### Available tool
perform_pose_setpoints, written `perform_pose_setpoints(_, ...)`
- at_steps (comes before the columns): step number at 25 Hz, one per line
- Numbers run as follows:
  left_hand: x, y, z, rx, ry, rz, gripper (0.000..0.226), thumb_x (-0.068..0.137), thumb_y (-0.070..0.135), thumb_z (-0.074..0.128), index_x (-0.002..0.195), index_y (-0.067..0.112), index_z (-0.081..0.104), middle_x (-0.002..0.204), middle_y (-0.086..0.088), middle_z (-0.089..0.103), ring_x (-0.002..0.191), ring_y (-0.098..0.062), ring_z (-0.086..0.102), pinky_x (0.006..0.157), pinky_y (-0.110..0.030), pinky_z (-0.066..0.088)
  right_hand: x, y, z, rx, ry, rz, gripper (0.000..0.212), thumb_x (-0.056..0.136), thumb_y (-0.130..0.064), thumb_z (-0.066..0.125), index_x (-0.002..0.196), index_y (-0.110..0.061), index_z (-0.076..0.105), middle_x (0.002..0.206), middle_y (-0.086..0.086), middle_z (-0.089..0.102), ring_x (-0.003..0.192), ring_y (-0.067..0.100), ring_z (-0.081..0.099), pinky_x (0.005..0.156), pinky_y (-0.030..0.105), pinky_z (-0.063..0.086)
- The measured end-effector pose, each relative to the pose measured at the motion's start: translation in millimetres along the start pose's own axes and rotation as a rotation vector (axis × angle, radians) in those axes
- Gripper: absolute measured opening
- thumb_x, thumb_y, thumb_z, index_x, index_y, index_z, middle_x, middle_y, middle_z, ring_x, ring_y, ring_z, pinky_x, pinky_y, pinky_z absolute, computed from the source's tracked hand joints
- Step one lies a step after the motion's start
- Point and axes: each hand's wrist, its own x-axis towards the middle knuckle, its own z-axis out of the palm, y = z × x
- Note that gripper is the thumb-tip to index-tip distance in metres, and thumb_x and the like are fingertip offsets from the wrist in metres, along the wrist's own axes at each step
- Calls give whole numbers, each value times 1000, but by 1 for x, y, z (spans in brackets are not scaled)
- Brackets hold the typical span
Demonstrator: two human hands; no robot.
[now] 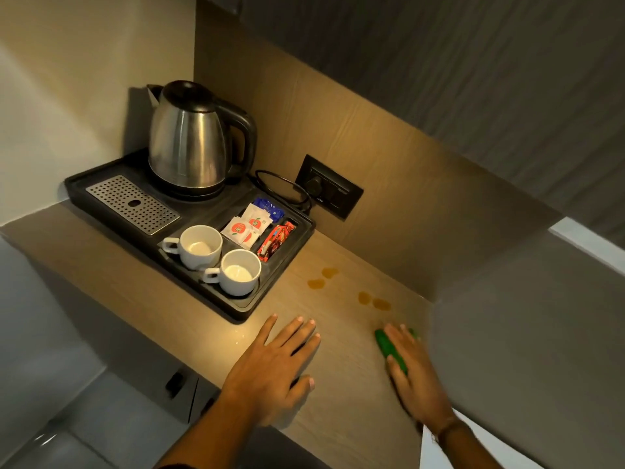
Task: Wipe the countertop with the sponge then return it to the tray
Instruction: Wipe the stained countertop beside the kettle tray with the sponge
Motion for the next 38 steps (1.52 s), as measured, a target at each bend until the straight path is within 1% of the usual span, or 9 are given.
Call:
perform_pose_setpoints(4,0,2,-4,-11,-10,-3,71,105,65,27,164,30,9,176,6,-1,158,-15,-11,125,-55,-11,73,-31,1,38,130,315,50,105,-11,54,154,-15,44,162,10,42,155,31,28,127,56,16)
perform_pose_setpoints(7,1,1,-6,-26,-25,-8,71,104,65,28,164,30,9,176,6,0,158,-14,-11,126,-57,-7,45,-26,18,5,29,-16,53,105,-34,44,158,-31,38,167,-6,35,158,15,20,129,48,11)
perform_pose_setpoints(9,0,2,-6,-33,-37,-8,71,105,65,28,164,30,9,176,6,-1,158,-14,-12,127,-58,-6,39,0,8,-5,20,-25,51,106,-30,47,157,-32,39,166,-4,38,158,16,20,128,53,16)
perform_pose_setpoints(13,1,4,-9,-11,-48,-5,71,106,62,27,164,29,6,176,5,-5,158,-14,-14,127,-58,-7,109,-31,4,-25,186,460,47,105,-14,51,152,-11,48,159,16,47,151,35,34,124,56,24)
perform_pose_setpoints(19,0,4,-10,-5,-57,-11,70,106,62,27,164,28,6,176,4,-3,158,-15,-13,127,-58,-7,52,-18,9,-8,-67,-208,51,106,-35,39,157,-33,38,167,-7,35,158,14,19,130,44,9)
perform_pose_setpoints(24,-1,5,-12,-2,-59,-14,71,107,61,27,165,27,6,176,3,-4,158,-15,-13,127,-57,-8,121,-53,15,20,92,240,52,105,-13,54,155,-19,41,164,6,39,156,28,26,128,53,12)
perform_pose_setpoints(28,-1,5,-13,-18,-58,-18,71,106,61,29,164,27,8,176,2,-1,158,-16,-11,127,-59,-4,83,-44,26,10,-87,-275,52,108,-33,44,159,-37,33,169,-14,28,159,12,14,130,39,2)
perform_pose_setpoints(34,-1,7,-18,5,-83,-17,69,108,58,29,165,26,6,176,2,-4,158,-16,-12,127,-57,-7,169,-86,30,90,36,167,51,105,-18,55,154,-19,45,164,6,40,157,27,23,128,56,11)
perform_pose_setpoints(38,-1,6,-16,-4,-65,-21,69,107,58,29,165,25,8,176,1,-2,159,-16,-11,127,-58,-6,129,-69,36,63,-84,-266,52,105,-34,45,157,-30,39,165,-7,36,158,15,18,129,47,7)
